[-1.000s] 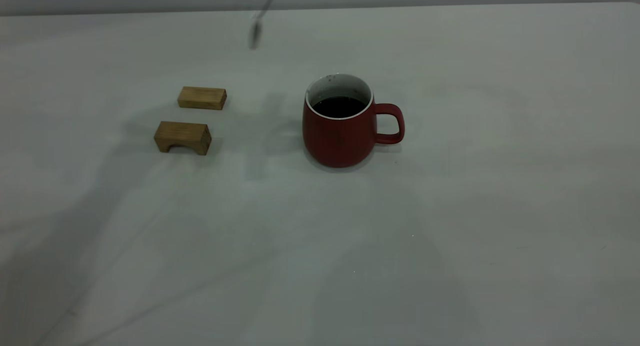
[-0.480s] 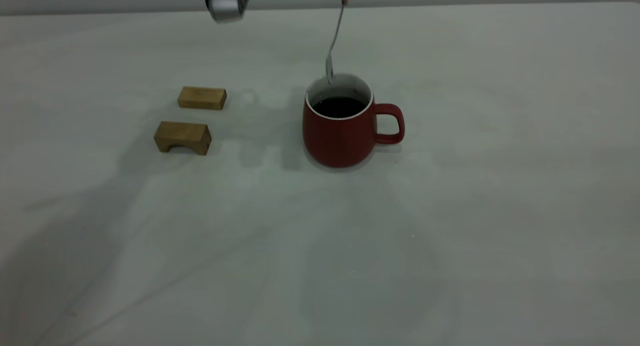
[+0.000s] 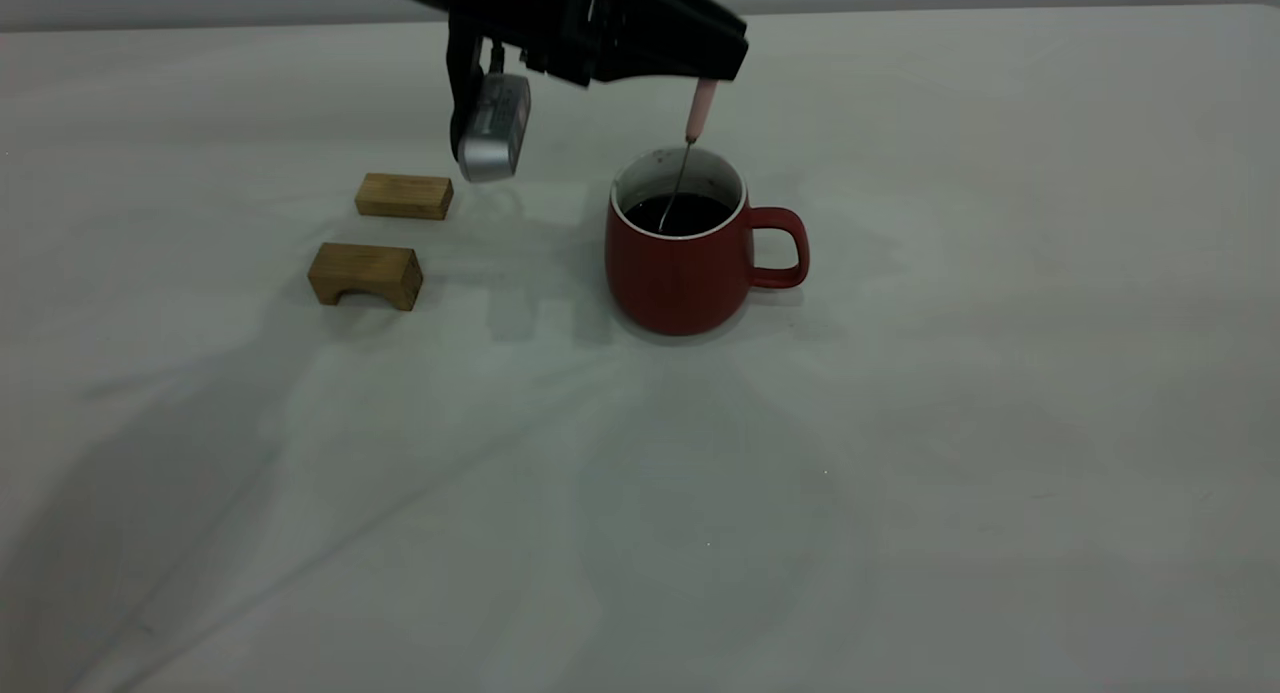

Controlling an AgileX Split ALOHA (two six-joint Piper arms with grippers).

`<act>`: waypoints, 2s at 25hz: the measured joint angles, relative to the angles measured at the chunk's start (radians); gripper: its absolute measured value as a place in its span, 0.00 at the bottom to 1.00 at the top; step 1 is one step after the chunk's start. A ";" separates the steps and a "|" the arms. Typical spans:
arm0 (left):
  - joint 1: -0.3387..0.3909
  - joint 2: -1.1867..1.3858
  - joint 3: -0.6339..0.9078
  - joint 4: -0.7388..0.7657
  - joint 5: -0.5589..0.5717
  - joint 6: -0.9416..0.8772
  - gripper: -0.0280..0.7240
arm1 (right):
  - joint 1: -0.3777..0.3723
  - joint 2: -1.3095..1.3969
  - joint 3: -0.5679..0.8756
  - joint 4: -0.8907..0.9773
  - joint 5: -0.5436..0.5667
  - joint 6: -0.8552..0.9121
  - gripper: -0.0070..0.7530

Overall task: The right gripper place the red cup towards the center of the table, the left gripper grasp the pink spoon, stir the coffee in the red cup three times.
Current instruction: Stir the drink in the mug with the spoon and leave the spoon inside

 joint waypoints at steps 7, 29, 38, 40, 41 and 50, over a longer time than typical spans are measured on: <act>0.000 0.017 -0.002 -0.103 -0.026 0.135 0.27 | 0.000 0.000 0.000 0.000 0.000 0.000 0.79; -0.010 0.058 -0.006 -0.115 -0.018 0.208 0.27 | 0.000 0.000 0.000 0.000 0.000 -0.001 0.79; -0.021 0.058 -0.006 -0.059 0.043 -0.011 0.27 | 0.000 0.000 0.000 0.000 0.000 -0.001 0.79; -0.019 0.058 -0.006 -0.025 0.044 -0.032 0.27 | 0.000 0.000 0.000 0.000 0.000 -0.001 0.79; -0.016 0.058 -0.006 -0.011 0.044 -0.031 0.27 | 0.000 0.000 0.000 0.000 0.000 -0.001 0.79; 0.010 0.055 -0.006 -0.043 0.031 0.179 0.27 | 0.000 0.000 0.000 0.000 0.000 -0.001 0.79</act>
